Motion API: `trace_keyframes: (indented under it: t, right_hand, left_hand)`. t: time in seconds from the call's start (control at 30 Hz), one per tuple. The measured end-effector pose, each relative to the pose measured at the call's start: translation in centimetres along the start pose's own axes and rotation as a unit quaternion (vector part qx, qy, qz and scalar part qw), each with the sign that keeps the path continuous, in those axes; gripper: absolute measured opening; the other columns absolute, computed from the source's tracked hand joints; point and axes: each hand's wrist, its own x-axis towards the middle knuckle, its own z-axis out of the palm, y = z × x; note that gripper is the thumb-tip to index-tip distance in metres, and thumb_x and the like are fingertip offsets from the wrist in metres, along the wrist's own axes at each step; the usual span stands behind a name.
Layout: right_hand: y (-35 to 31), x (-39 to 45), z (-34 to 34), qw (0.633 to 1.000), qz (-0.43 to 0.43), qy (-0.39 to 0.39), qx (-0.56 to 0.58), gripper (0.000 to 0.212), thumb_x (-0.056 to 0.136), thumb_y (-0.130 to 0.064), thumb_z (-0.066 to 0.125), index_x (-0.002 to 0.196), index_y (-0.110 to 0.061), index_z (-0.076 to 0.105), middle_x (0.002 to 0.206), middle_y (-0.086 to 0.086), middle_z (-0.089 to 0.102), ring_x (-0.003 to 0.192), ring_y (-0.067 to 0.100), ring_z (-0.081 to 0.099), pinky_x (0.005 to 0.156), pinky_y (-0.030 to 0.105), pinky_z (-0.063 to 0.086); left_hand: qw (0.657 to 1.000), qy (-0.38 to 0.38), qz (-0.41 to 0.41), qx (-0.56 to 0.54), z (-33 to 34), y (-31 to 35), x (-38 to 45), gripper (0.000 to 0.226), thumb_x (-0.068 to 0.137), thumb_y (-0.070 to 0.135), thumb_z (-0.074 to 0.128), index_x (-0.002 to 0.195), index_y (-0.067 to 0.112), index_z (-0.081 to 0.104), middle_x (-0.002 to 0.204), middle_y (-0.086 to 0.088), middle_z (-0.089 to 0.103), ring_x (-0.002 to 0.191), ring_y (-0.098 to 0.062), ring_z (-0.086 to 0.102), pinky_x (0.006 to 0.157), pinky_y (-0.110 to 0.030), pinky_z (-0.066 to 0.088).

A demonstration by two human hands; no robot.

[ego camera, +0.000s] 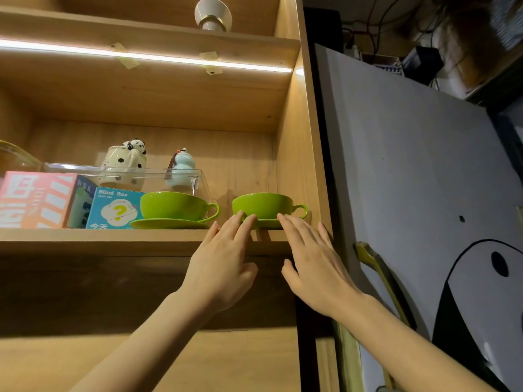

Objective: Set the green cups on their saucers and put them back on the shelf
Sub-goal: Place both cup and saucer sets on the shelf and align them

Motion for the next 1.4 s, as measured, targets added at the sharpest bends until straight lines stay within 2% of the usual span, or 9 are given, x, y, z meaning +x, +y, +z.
trace_keyframes:
  t: [0.37,0.5,0.6,0.7,0.8,0.9,1.03,1.27,1.4]
  right_hand:
    - [0.4,-0.1,0.2,1.000,-0.010,0.011,0.015,0.071,0.090,-0.013,0.043,0.148,-0.024,0.005,0.158,-0.004,0.013,0.145,0.009,0.006,0.112,0.030,-0.012]
    - [0.5,-0.1,0.0,1.000,-0.010,-0.008,0.015,0.071,0.090,-0.014,0.042,0.148,-0.026,0.002,0.159,-0.005,0.008,0.138,-0.001,-0.004,0.111,0.028,-0.013]
    - [0.3,0.0,-0.3,0.999,0.005,-0.022,0.026,0.071,0.091,-0.017,0.042,0.148,-0.028,0.000,0.159,-0.006,0.006,0.144,0.004,-0.002,0.112,0.028,-0.012]
    - [-0.6,0.2,-0.8,0.997,0.026,-0.007,0.069,0.071,0.091,-0.020,0.044,0.148,-0.028,0.002,0.159,-0.006,0.005,0.145,0.008,-0.003,0.116,0.028,-0.007]
    - [-2.0,0.7,-1.0,0.997,0.024,-0.006,0.069,0.071,0.091,-0.022,0.042,0.147,-0.028,-0.001,0.159,-0.005,-0.002,0.145,0.011,-0.007,0.116,0.029,-0.006]
    - [-2.8,1.0,-0.6,0.997,0.050,-0.017,0.057,0.073,0.091,-0.025,0.041,0.147,-0.029,-0.006,0.159,-0.003,-0.006,0.145,0.016,-0.010,0.114,0.032,-0.010]
    - [-3.0,0.9,0.1,0.996,0.079,-0.022,0.047,0.073,0.092,-0.026,0.040,0.147,-0.029,-0.007,0.159,0.000,-0.009,0.145,0.019,-0.014,0.114,0.036,-0.013]
    - [-3.0,0.6,0.2,0.996,0.077,-0.033,0.030,0.073,0.092,-0.024,0.039,0.147,-0.029,-0.009,0.159,0.001,-0.012,0.145,0.021,-0.016,0.115,0.038,-0.012]
    - [-3.1,0.6,0.3,0.996,0.078,-0.036,0.033,0.072,0.093,-0.022,0.037,0.146,-0.027,-0.010,0.158,0.002,-0.013,0.144,0.021,-0.016,0.115,0.040,-0.011]
  left_hand:
    - [0.999,0.018,0.008,-0.027,0.8,-0.4,-0.2,0.080,0.072,0.031,0.037,0.146,0.024,0.006,0.158,-0.001,0.010,0.145,-0.014,0.008,0.112,-0.025,-0.010]
    - [1.000,-0.001,0.007,-0.012,0.8,-0.5,-0.1,0.082,0.075,0.033,0.037,0.146,0.025,-0.003,0.158,-0.003,0.001,0.145,-0.015,0.000,0.113,-0.027,-0.010]
    - [0.999,-0.027,0.012,-0.039,0.0,-0.5,-0.2,0.084,0.083,0.030,0.047,0.141,0.030,-0.014,0.158,-0.001,-0.008,0.145,-0.012,-0.007,0.113,-0.026,-0.009]
    - [0.995,0.052,-0.010,-0.090,-1.7,-1.1,-1.0,0.078,0.079,0.032,0.044,0.146,0.027,0.003,0.158,0.003,0.003,0.144,-0.010,0.005,0.114,-0.025,-0.002]
    - [0.984,0.155,-0.090,-0.010,-3.1,-4.0,-2.5,0.080,0.072,0.046,0.030,0.146,0.022,0.013,0.157,-0.004,0.006,0.145,-0.019,0.006,0.116,-0.034,0.004]
    - [0.976,0.124,-0.178,0.024,-3.5,-6.8,-4.1,0.089,0.066,0.058,0.021,0.146,0.027,-0.002,0.156,-0.016,-0.007,0.144,-0.029,-0.007,0.116,-0.041,0.001]
    - [0.982,0.048,-0.179,0.033,-3.2,-8.0,-4.9,0.088,0.061,0.066,0.014,0.134,0.034,-0.022,0.155,-0.016,-0.013,0.143,-0.029,-0.014,0.116,-0.041,-0.003]
    - [0.983,0.031,-0.172,0.052,-2.9,-7.7,-4.8,0.081,0.062,0.068,0.009,0.131,0.043,-0.024,0.156,-0.011,-0.011,0.143,-0.033,-0.014,0.115,-0.040,-0.003]
    - [0.982,0.019,-0.169,0.079,-2.8,-7.7,-4.7,0.074,0.062,0.070,0.003,0.127,0.049,-0.027,0.152,-0.005,-0.020,0.143,-0.034,-0.013,0.116,-0.041,0.000]
